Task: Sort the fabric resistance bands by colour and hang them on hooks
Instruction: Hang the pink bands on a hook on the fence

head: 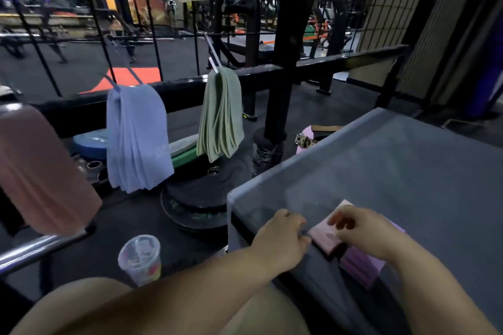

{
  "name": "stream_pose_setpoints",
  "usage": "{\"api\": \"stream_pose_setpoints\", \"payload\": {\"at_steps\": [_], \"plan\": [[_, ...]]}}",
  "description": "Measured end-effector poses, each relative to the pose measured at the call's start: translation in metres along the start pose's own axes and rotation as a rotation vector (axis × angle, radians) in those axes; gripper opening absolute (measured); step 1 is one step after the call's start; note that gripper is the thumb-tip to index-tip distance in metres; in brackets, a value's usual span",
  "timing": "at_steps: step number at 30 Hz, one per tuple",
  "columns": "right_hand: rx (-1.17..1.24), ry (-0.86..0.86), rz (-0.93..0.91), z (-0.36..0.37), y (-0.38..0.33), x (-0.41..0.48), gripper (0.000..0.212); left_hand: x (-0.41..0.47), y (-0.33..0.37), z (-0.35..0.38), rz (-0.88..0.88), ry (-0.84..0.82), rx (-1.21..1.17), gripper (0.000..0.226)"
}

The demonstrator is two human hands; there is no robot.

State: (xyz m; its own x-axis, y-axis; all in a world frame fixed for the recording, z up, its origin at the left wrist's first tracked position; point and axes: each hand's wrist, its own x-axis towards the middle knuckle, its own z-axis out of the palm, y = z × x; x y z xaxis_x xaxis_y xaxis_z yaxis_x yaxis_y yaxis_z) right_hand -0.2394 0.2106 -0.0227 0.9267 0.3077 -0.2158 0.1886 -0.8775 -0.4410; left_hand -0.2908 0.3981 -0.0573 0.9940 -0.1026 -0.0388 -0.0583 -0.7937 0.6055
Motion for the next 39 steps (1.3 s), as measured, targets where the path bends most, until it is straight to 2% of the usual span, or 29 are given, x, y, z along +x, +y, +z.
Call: {"api": "stream_pose_setpoints", "payload": {"at_steps": [3,9,13,16,18,21,24,27,30,34,37,39], "plan": [[0.035,-0.027,-0.032,0.000,0.008,0.001,0.019,0.005,0.003,0.003,-0.028,0.007,0.037,0.033],[-0.004,-0.098,-0.054,0.008,0.009,0.008,0.040,0.011,0.005,0.007,-0.032,0.048,0.052,0.022],[0.026,-0.069,-0.095,0.011,0.007,0.008,0.038,0.015,0.001,0.007,-0.034,0.068,-0.012,0.019],[0.109,0.027,-0.128,0.007,0.003,0.004,0.028,0.018,0.002,0.000,-0.050,0.114,-0.153,0.012],[0.183,0.066,-0.162,0.002,-0.001,0.002,0.029,0.019,0.003,-0.009,-0.052,0.140,-0.227,0.005],[0.283,0.113,-0.242,-0.009,-0.018,-0.003,0.031,0.019,0.005,-0.026,-0.040,0.182,-0.320,0.010],[0.375,0.188,-0.343,-0.017,-0.040,-0.008,0.027,0.013,0.005,-0.046,-0.001,0.208,-0.512,0.016],[0.513,0.211,-0.441,-0.020,-0.063,-0.014,0.025,0.002,0.005,-0.068,0.052,0.273,-0.645,0.012],[0.649,0.196,-0.504,-0.020,-0.088,-0.018,0.029,-0.012,0.004,-0.089,0.083,0.360,-0.722,0.027],[0.750,0.135,-0.597,-0.017,-0.118,-0.026,0.049,-0.038,0.001,-0.116,0.078,0.438,-0.691,0.022],[0.738,0.107,-0.656,-0.016,-0.144,-0.033,0.035,-0.062,-0.004,-0.138,0.077,0.486,-0.642,0.017],[0.706,0.111,-0.690,-0.016,-0.161,-0.036,0.034,-0.076,-0.010,-0.149,0.087,0.480,-0.692,0.017]]}}
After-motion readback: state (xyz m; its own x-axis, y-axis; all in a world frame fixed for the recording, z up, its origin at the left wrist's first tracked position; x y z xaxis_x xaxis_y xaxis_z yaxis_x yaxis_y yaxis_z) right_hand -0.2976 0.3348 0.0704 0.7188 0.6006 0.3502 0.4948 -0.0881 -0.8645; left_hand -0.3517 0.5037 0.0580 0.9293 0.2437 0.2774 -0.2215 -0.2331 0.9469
